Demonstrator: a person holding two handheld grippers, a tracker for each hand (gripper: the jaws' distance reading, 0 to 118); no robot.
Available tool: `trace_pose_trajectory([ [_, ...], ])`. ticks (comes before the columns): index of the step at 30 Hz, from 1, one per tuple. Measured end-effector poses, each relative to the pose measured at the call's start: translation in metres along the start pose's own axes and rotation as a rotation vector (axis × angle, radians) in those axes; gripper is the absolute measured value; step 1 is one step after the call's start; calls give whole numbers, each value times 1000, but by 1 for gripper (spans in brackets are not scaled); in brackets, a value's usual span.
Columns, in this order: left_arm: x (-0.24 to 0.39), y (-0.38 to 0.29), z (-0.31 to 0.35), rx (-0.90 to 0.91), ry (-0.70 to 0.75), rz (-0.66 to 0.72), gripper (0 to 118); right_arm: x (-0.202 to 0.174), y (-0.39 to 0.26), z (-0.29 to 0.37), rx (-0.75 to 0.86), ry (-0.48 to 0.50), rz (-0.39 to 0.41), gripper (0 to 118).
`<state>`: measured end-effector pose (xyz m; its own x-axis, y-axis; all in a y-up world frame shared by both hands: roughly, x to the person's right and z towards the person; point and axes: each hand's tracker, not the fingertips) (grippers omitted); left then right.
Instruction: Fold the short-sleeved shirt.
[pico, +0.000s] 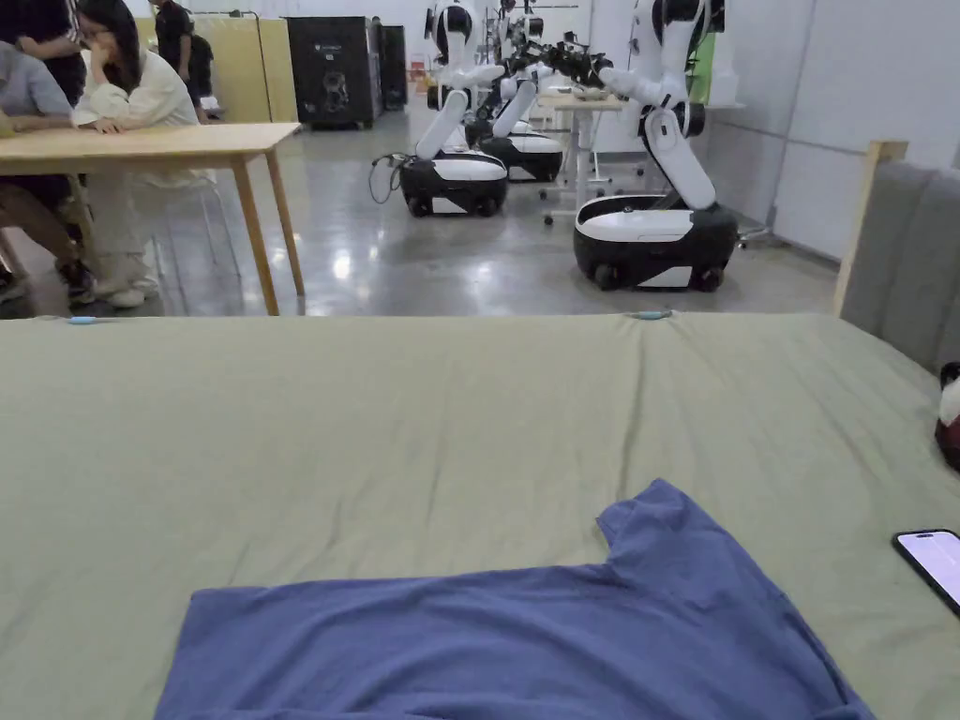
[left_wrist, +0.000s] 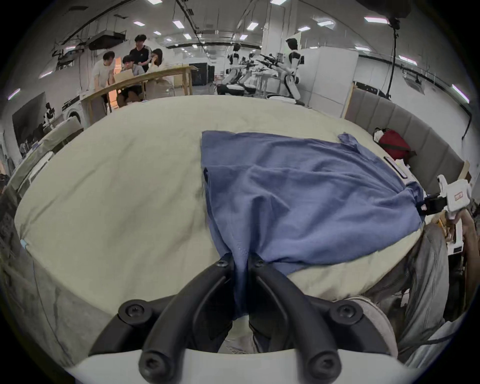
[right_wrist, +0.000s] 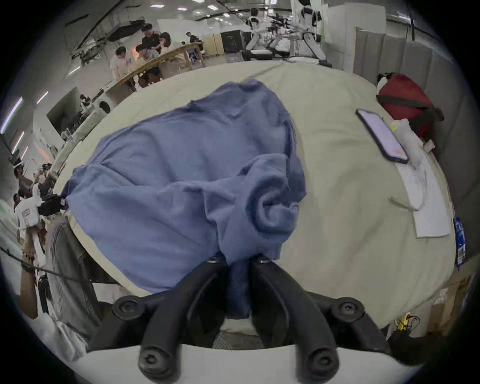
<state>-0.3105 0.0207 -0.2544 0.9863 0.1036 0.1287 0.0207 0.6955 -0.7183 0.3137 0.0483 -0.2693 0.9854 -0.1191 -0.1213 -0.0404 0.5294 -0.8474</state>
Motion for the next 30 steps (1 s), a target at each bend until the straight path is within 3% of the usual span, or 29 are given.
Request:
trace_pose_trajectory([
  [1, -2, 2, 5, 13, -2, 12, 8, 1, 0, 7, 48, -7, 4, 48],
  [2, -3, 4, 10, 42, 0, 16, 17, -1, 3, 16, 97, -36, 20, 76],
  [3, -5, 6, 18, 87, 9, 22, 41, 1, 3, 25, 140, -54, 22, 101],
  [4, -7, 8, 26, 132, 32, 15, 92, 2, 3, 39, 191, -61, 2, 114],
  [5, -8, 11, 35, 163, 39, 12, 117, 4, 3, 55, 250, -36, -21, 114],
  [6, -9, 14, 44, 182, 45, 14, 118, -3, 6, 80, 300, 3, -42, 114],
  [9, -5, 18, 81, 288, 40, 37, 117, -13, -1, 128, 445, 67, -93, 113],
  [10, -3, 16, 92, 303, 41, 53, 112, -16, -6, 141, 480, 87, -84, 105],
  [11, -1, 13, 101, 320, 36, 70, 96, -24, -11, 152, 502, 95, -73, 88],
  [13, 6, 7, 119, 354, 12, 93, 77, -42, -23, 167, 552, 61, -24, 68],
  [14, 10, 2, 124, 352, 22, 98, 65, -55, -28, 172, 564, 24, 4, 56],
  [15, 14, -2, 125, 347, 41, 103, 20, -63, -32, 173, 554, -10, 18, 18],
  [16, 8, -8, 124, 355, 102, 108, 0, -68, -35, 172, 542, 8, 23, 0],
  [18, 8, -11, 121, 339, 45, 88, 0, -74, -39, 170, 481, 85, 66, 0],
  [22, -4, 6, 104, 313, 49, 78, 0, -81, -35, 168, 477, 69, 93, 0],
  [27, -17, 76, 58, 379, 16, 6, 0, -81, -26, 167, 489, 57, 84, 0],
  [30, -10, 137, -3, 256, 46, 4, 4, -84, -26, 164, 488, 54, 88, 0],
])
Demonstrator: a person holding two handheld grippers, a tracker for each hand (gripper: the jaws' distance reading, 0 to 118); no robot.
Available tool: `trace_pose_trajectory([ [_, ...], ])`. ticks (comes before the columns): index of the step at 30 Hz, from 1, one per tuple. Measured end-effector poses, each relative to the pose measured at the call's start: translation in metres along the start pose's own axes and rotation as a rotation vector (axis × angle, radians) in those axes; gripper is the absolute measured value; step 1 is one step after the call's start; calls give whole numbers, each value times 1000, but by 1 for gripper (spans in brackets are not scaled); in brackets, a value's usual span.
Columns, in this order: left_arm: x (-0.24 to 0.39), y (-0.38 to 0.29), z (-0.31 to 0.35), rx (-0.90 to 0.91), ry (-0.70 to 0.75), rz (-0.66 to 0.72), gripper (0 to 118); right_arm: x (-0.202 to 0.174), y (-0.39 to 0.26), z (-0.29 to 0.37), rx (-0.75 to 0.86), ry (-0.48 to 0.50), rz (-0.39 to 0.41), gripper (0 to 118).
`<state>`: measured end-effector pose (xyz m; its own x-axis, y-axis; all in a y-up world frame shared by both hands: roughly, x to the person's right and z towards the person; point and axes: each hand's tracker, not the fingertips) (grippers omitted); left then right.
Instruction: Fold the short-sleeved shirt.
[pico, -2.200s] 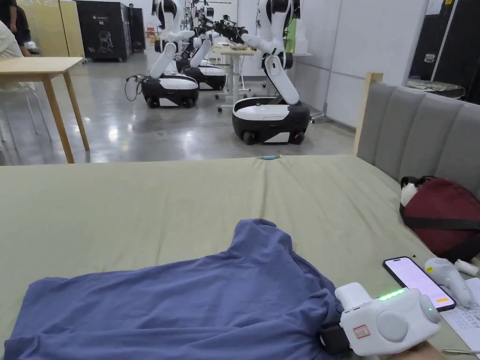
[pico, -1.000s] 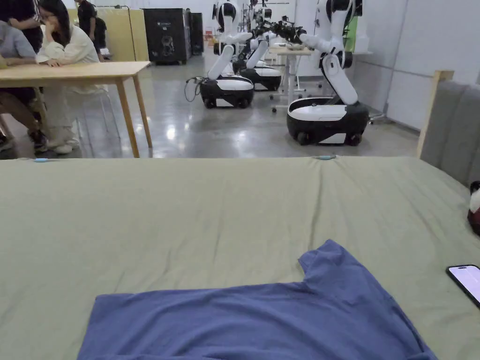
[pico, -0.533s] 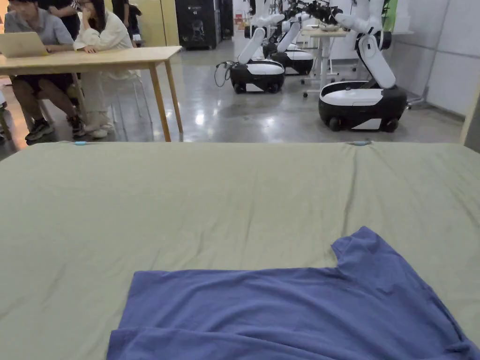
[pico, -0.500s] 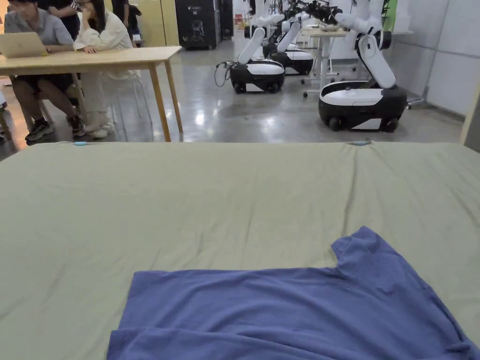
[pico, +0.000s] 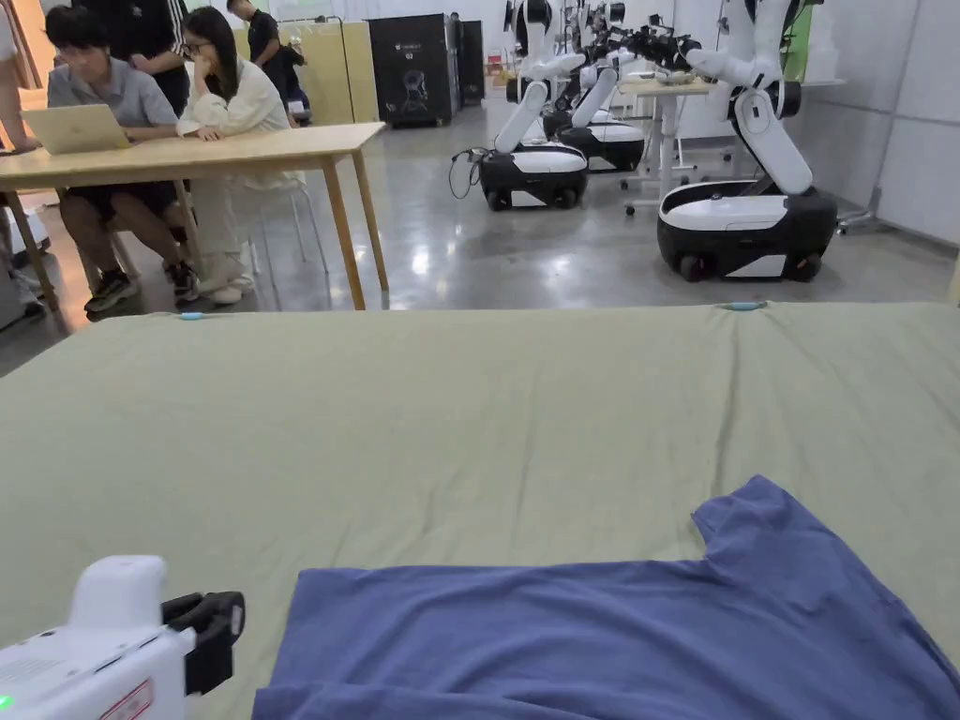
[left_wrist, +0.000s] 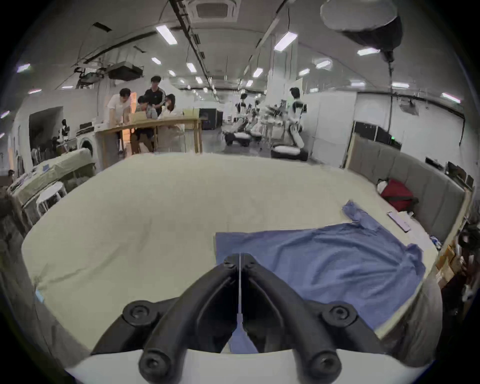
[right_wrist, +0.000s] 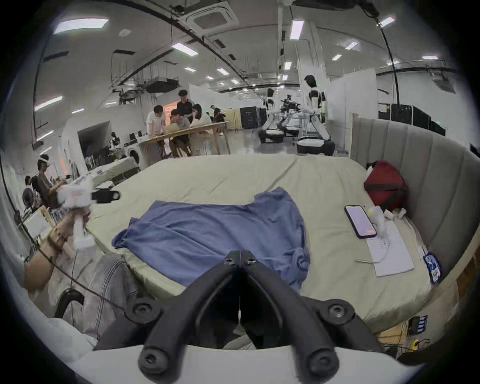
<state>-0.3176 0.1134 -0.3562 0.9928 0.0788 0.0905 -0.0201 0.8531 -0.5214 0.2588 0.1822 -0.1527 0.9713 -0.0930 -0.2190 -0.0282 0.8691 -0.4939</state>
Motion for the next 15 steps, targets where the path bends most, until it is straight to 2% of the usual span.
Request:
trace_pose_trajectory([
  [1, -2, 7, -24, -46, -9, -12, 28, -1, -1, 0, -2, -1, 3, 0],
  [3, -8, 19, -80, -154, -64, -31, 86, -1, -4, 3, -7, 2, 6, 0],
  [4, -9, 21, -102, -205, -63, -35, 102, -1, -5, 3, -10, 0, 2, 0],
  [8, -6, 18, -167, -321, 39, -148, 99, 5, -9, 5, -39, -43, -24, 0],
  [13, -2, 11, -197, -384, 49, -111, 98, 12, -7, 3, -66, -97, -28, 0],
  [14, -7, 4, -200, -418, 49, -115, 96, 13, -7, 1, -70, -99, -28, 0],
  [15, -3, 1, -196, -403, 9, -116, 88, 14, -7, -1, -74, -98, -28, 0],
])
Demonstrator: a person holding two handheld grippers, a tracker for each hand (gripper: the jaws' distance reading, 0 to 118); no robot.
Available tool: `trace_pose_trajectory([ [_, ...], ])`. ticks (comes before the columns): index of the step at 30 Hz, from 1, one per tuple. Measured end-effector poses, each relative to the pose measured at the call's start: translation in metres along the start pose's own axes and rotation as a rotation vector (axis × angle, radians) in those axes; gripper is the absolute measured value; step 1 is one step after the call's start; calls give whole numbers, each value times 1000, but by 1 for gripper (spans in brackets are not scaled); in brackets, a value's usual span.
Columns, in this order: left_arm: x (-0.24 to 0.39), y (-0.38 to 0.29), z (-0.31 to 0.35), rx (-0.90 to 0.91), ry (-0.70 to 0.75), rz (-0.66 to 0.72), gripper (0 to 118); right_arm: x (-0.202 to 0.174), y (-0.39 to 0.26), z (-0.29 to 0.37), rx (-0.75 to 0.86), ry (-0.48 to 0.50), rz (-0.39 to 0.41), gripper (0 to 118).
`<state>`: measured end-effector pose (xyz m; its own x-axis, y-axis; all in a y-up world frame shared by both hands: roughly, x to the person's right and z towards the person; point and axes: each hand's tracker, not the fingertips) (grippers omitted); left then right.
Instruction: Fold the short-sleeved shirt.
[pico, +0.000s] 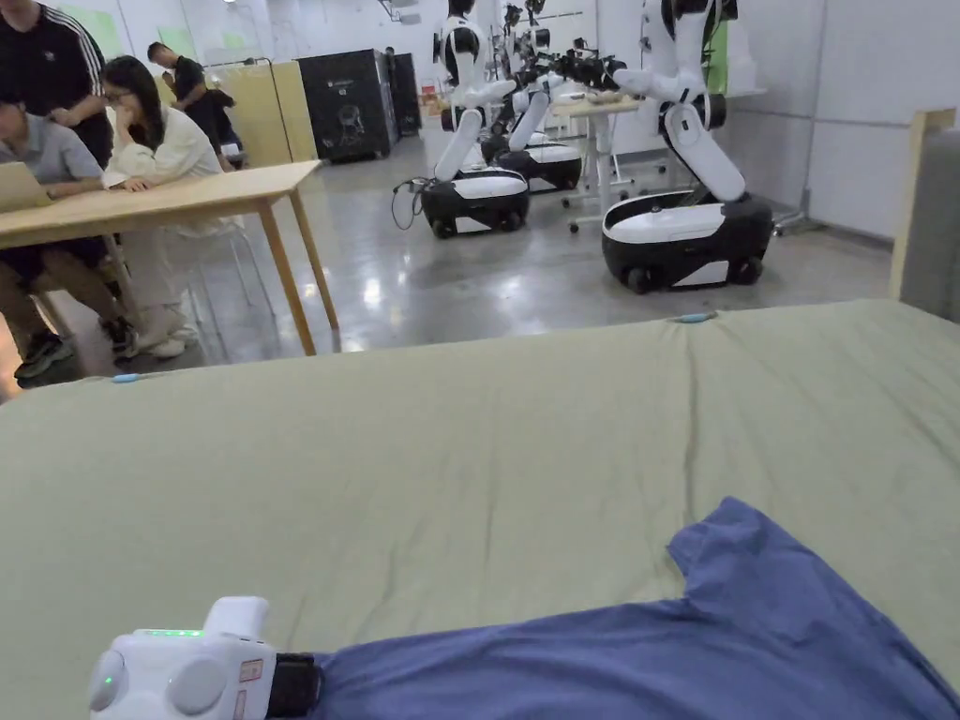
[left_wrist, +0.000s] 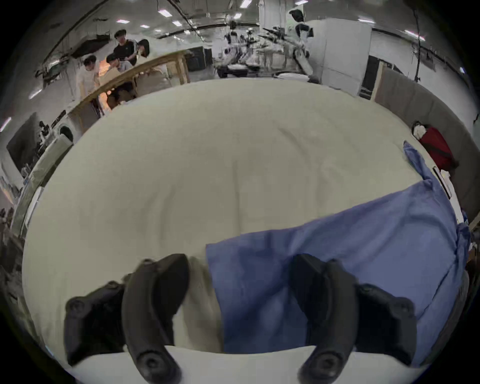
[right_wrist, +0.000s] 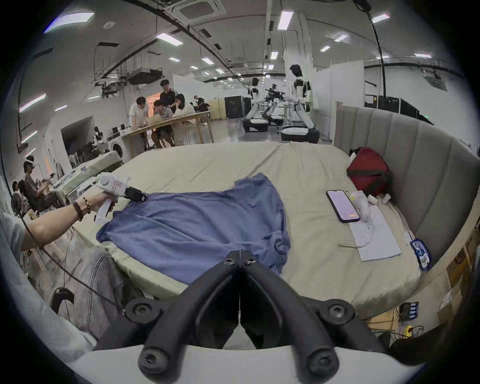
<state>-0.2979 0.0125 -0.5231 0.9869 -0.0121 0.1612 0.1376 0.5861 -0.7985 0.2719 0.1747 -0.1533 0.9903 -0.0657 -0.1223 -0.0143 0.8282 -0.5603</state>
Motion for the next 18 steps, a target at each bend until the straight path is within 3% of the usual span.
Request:
trace_pose_trajectory([
  [2, 8, 2, 21, 65, 7, -45, 62, -2, 2, -7, -9, 2, 4, 0],
  [4, 16, 0, 40, 135, -32, -58, 1, -3, 8, -17, -20, 16, 20, 0],
  [8, 18, -4, 59, 186, -65, -50, 1, 3, 44, -58, -7, 70, 97, 0],
  [11, 15, -1, 66, 216, -83, -59, 1, 15, 85, -120, -13, 54, 116, 3],
  [12, 16, -1, 68, 219, -86, -60, 1, 21, 97, -146, -20, 28, 127, 11],
  [15, 20, -3, 73, 232, -96, -75, 1, 43, 126, -234, -115, -7, 107, 89],
  [16, 21, -4, 76, 235, -101, -81, 1, 48, 132, -262, -164, -5, 103, 100],
  [18, 19, -7, 76, 246, -107, -91, 1, 65, 133, -324, -293, -9, 101, 100],
])
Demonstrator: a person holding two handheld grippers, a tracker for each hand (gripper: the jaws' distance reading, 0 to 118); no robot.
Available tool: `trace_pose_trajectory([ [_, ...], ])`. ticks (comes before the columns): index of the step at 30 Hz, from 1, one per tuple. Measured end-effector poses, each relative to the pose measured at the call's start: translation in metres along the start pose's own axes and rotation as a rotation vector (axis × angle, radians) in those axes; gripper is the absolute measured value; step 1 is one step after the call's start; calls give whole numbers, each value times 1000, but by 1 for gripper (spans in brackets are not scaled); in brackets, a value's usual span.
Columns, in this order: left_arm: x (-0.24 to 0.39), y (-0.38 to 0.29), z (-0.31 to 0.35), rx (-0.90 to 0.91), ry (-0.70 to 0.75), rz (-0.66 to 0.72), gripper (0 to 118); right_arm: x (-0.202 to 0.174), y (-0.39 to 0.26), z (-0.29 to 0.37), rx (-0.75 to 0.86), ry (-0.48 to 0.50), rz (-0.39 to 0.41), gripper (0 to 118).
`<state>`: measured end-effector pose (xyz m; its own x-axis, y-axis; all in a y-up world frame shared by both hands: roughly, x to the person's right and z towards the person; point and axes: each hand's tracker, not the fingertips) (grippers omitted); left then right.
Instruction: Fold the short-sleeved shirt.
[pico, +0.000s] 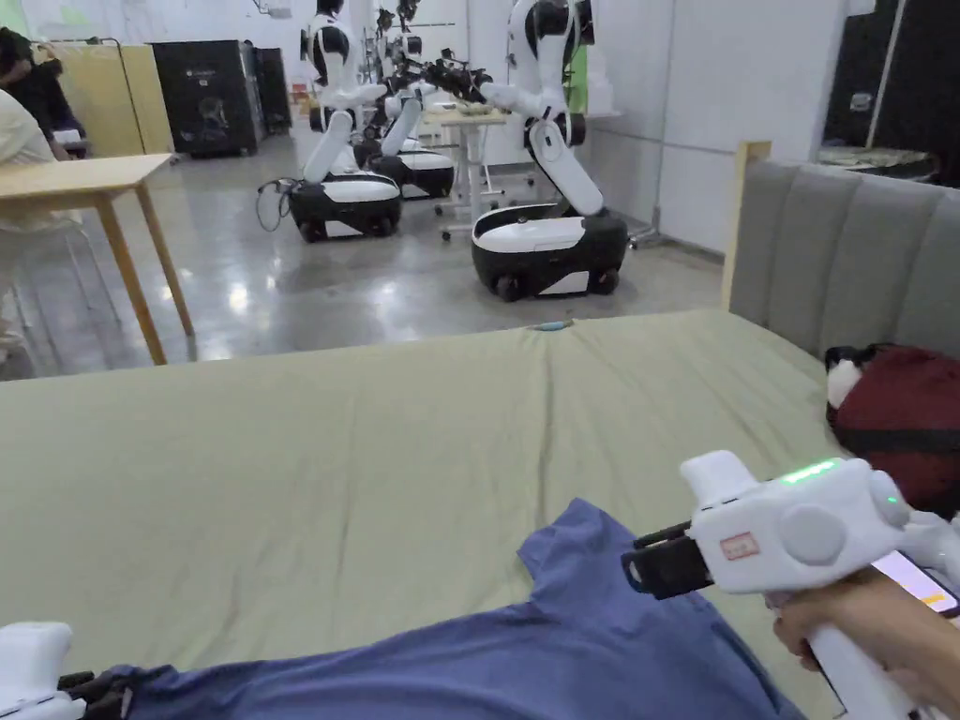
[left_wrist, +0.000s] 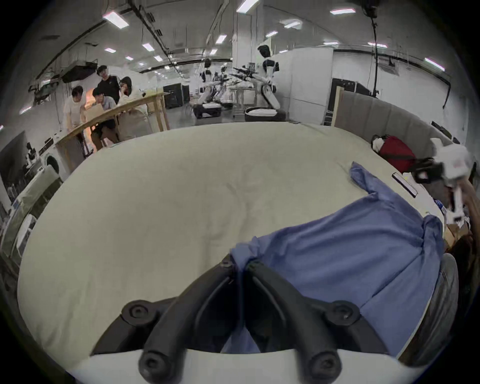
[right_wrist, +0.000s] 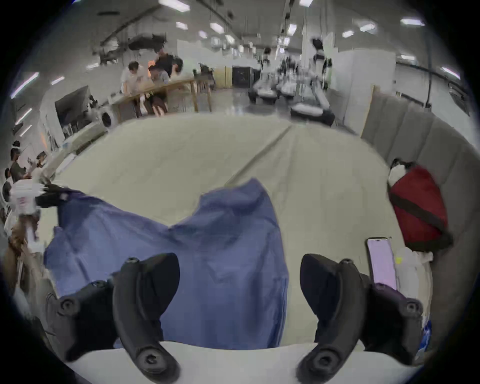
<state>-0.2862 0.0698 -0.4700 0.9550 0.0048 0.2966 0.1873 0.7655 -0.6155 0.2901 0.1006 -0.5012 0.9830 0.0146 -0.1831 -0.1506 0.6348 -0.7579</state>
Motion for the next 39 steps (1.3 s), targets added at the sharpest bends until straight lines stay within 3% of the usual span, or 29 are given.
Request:
trace_pose_trajectory([
  [3, -5, -4, 2, 13, 5, -12, 1, -3, 11, -49, -132, -82, 60, 100],
  [6, 7, -7, 10, 13, -3, -13, 1, 1, 11, -82, -204, -132, 52, 95],
  [8, 7, -10, 9, 8, 3, -39, 1, 0, 7, -94, -296, -118, 17, 72],
  [9, 9, -10, 9, 4, 5, -44, 1, -2, 6, -95, -293, -56, -7, 71],
  [11, 9, -12, 8, -9, -1, -48, 1, -14, 6, -72, -248, -80, 45, 64],
  [12, 9, -13, 8, -11, -2, -49, 1, -16, 7, -68, -235, -57, 55, 40],
  [13, 15, -12, 10, -12, -4, -51, 1, -17, 7, -64, -222, -64, 53, 1],
  [17, 13, -9, 22, 4, 1, -56, 1, -26, 10, -32, -157, -69, 98, 1],
  [20, 15, -9, 60, 65, -22, -47, 1, -32, 5, 26, -28, -4, 99, 1],
  [25, 20, -48, 143, 159, -27, -60, 1, -40, -57, 137, 123, 34, 157, 1],
  [28, 23, -86, 177, 162, -47, -42, 1, -40, -111, 181, 128, 60, 151, 1],
  [32, 18, -140, 176, 97, -72, -23, 1, -35, -178, 176, -19, 134, 65, 2],
  [36, 19, -174, 137, -21, -82, 2, 1, -43, -207, 127, -160, 92, 93, 2],
  [39, 16, -186, 114, -53, -60, 12, 1, -40, -219, 97, -158, 85, 99, 2],
])
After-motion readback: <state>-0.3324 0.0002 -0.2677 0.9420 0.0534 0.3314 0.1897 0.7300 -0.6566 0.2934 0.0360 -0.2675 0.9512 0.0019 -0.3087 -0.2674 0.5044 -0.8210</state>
